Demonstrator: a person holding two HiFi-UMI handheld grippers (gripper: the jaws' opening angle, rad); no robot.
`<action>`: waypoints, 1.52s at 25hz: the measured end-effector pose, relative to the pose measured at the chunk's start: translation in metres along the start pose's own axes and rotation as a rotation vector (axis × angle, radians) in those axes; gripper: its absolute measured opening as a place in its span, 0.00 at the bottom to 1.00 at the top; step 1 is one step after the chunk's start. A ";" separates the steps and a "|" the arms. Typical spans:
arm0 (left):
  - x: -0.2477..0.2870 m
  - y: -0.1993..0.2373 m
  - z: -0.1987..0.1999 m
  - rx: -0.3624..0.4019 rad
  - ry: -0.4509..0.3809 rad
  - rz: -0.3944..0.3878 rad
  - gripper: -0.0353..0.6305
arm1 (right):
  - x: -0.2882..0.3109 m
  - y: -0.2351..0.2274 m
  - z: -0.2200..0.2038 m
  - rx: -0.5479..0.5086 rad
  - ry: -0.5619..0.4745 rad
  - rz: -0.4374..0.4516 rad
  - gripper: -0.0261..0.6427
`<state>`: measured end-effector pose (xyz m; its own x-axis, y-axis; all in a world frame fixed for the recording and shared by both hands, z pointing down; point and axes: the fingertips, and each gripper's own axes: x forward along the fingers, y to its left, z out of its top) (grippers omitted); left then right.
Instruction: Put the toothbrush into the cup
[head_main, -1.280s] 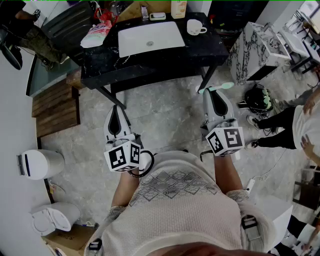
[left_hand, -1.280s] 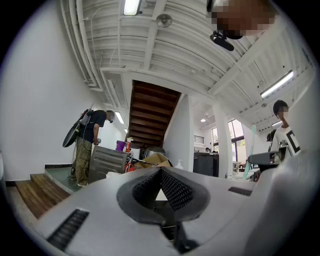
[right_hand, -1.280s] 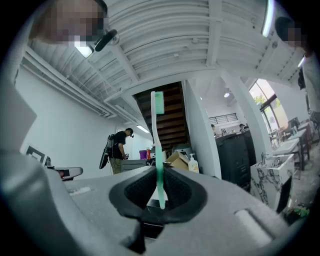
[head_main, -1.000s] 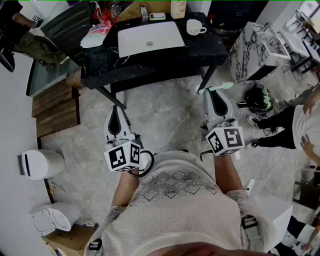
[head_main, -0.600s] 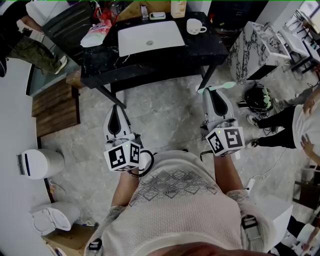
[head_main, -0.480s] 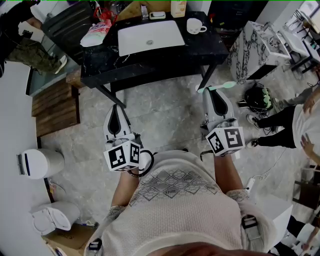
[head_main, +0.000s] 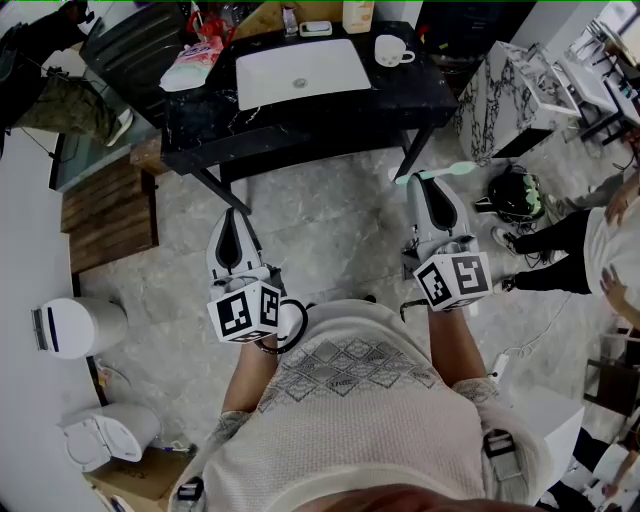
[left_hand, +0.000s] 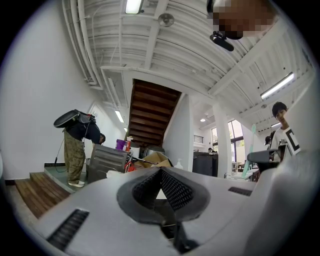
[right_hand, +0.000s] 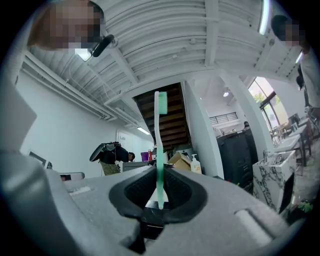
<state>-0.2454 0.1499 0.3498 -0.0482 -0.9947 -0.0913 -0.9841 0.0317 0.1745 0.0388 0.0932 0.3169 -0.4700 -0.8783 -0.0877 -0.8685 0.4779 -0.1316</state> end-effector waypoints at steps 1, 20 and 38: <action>0.000 0.001 0.000 -0.001 0.001 -0.002 0.05 | 0.000 0.001 0.001 0.001 -0.001 -0.002 0.11; -0.003 0.049 0.000 -0.009 0.011 -0.022 0.05 | 0.015 0.041 -0.015 -0.015 0.019 -0.031 0.11; 0.106 0.011 -0.015 0.008 -0.012 -0.005 0.05 | 0.106 -0.048 -0.013 -0.004 0.009 -0.003 0.11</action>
<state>-0.2586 0.0433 0.3570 -0.0454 -0.9935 -0.1041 -0.9857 0.0276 0.1665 0.0284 -0.0229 0.3269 -0.4685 -0.8800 -0.0788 -0.8707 0.4750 -0.1275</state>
